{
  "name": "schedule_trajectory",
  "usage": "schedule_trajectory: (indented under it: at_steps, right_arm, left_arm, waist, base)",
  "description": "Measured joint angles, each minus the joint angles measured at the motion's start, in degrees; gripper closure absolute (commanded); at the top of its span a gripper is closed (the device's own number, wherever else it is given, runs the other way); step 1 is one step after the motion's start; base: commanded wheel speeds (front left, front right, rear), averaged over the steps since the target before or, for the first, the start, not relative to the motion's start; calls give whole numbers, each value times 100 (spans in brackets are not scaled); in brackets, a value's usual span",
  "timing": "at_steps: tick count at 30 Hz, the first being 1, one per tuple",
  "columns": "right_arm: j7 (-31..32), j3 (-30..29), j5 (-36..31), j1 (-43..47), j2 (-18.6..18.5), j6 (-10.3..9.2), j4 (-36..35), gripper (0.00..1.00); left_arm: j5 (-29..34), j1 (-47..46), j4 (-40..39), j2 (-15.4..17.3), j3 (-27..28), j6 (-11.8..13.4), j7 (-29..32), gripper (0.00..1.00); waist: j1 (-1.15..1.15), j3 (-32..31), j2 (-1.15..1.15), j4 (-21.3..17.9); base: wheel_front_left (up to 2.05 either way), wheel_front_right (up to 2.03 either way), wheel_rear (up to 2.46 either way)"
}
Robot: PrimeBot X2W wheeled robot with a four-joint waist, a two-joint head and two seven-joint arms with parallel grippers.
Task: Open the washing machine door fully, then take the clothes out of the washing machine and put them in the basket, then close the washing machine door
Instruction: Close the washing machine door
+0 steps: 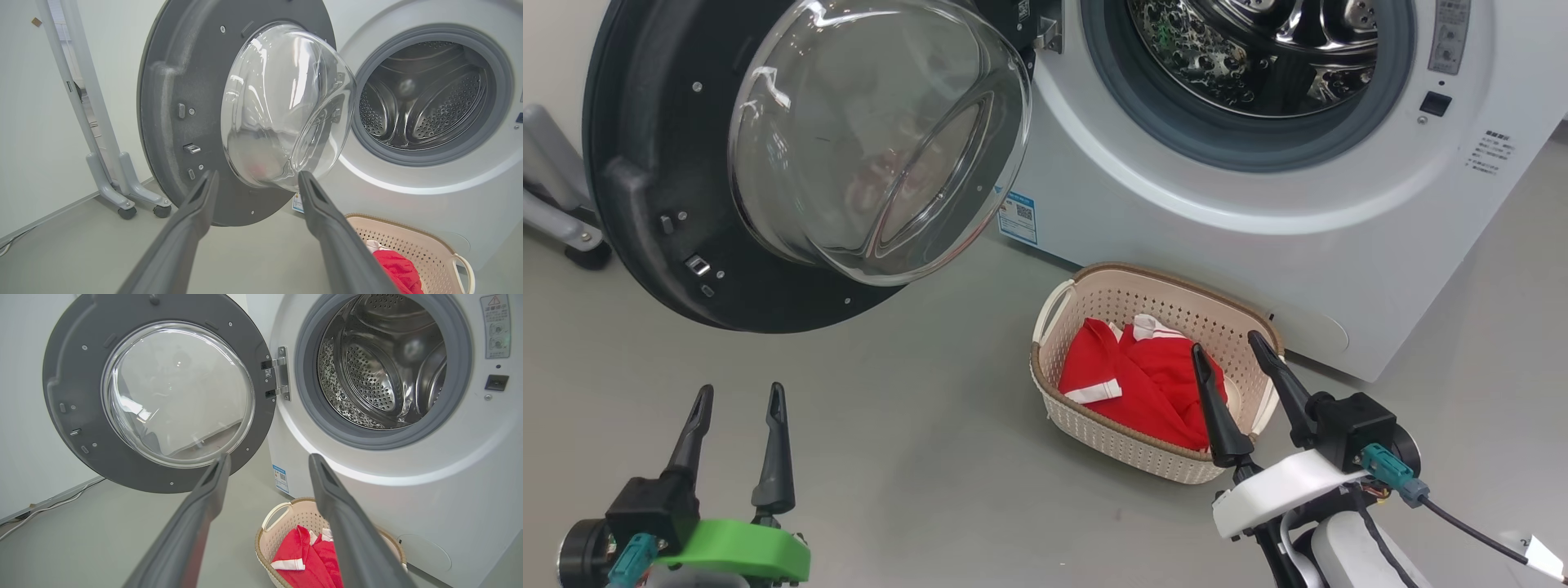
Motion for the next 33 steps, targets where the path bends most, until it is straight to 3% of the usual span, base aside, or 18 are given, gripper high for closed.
schedule_trajectory:
  at_steps: [33]
  right_arm:
    - [0, 328, 110, -193, -16, 114, 177, 0]
  left_arm:
    - [-7, 350, -500, -2, 238, 116, 0, 0]
  waist:
    - [0, 12, 0, 175]
  base:
    - [0, 0, 0]
